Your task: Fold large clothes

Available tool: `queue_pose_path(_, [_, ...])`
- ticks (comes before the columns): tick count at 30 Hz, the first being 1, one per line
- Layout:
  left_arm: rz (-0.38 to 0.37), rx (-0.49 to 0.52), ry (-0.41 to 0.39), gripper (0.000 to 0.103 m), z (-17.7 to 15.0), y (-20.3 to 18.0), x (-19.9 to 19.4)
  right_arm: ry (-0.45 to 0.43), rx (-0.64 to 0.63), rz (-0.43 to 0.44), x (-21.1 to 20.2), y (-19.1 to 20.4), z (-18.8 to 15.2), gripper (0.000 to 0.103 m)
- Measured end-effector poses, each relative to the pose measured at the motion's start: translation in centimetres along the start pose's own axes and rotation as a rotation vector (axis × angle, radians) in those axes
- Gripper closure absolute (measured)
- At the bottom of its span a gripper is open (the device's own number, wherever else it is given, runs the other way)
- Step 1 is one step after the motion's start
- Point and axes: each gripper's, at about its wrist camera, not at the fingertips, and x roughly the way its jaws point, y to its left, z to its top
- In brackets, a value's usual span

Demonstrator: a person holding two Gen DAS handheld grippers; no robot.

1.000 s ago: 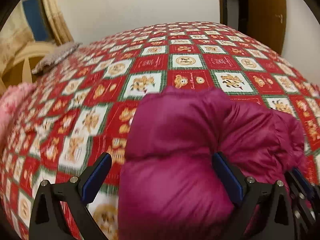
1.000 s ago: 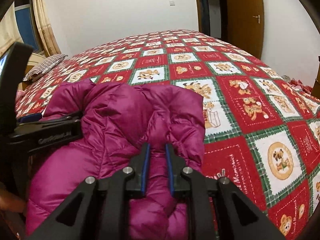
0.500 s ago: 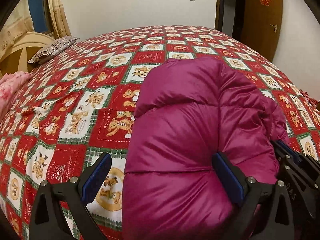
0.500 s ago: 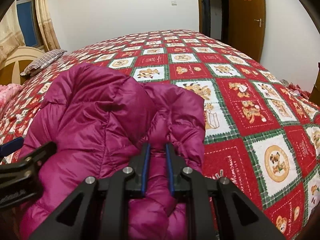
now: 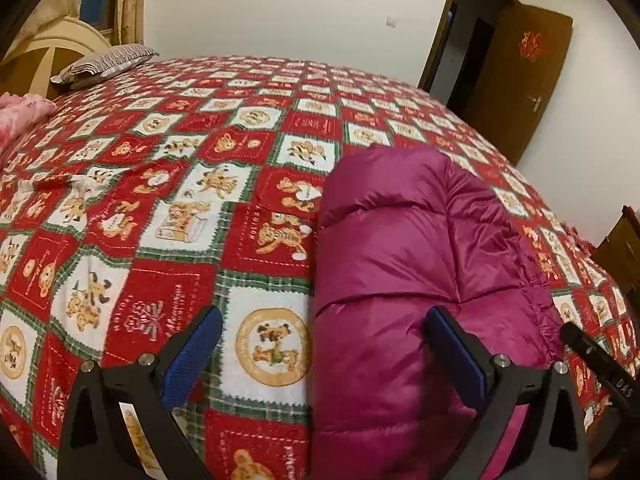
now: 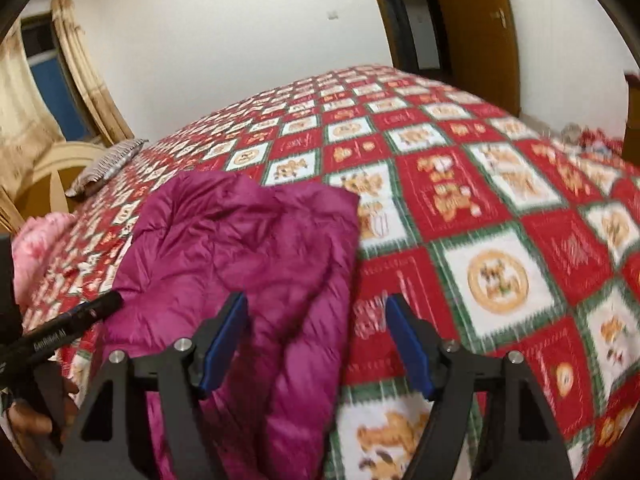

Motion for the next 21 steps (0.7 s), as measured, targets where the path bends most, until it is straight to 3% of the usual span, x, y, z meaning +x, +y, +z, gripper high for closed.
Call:
queue_pose_path(3, [-0.044,0.003,0.023,0.001,0.2,0.5,0.1,0.018,0.052,0.037,0.3,-0.7,-0.7,0.028])
queue_pose_path(9, [-0.223,-0.124,0.090,0.001,1.8,2.6,1.4,0.057,0.125,0.162,0.6,-1.3,0.0,0.028])
queue_pose_path(11, [-0.275,-0.135,0.109,0.001,2.4,2.5,2.1,0.066,0.158,0.212,0.8,-1.8,0.9,0.026])
queue_pose_path(15, [-0.363,-0.142,0.187,0.001,3.0,1.4,4.8,0.090,0.165,0.227,2.2,-1.8,2.0,0.018])
queue_pose_path(18, [-0.403,-0.132,0.235,0.001,2.2,0.2,6.1,0.132,0.146,0.256,3.9,-1.3,1.8,0.018])
queue_pose_path(21, [-0.406,-0.114,0.212,0.001,1.7,-0.3,6.3,0.142,0.135,0.285,4.8,-0.8,1.1,0.018])
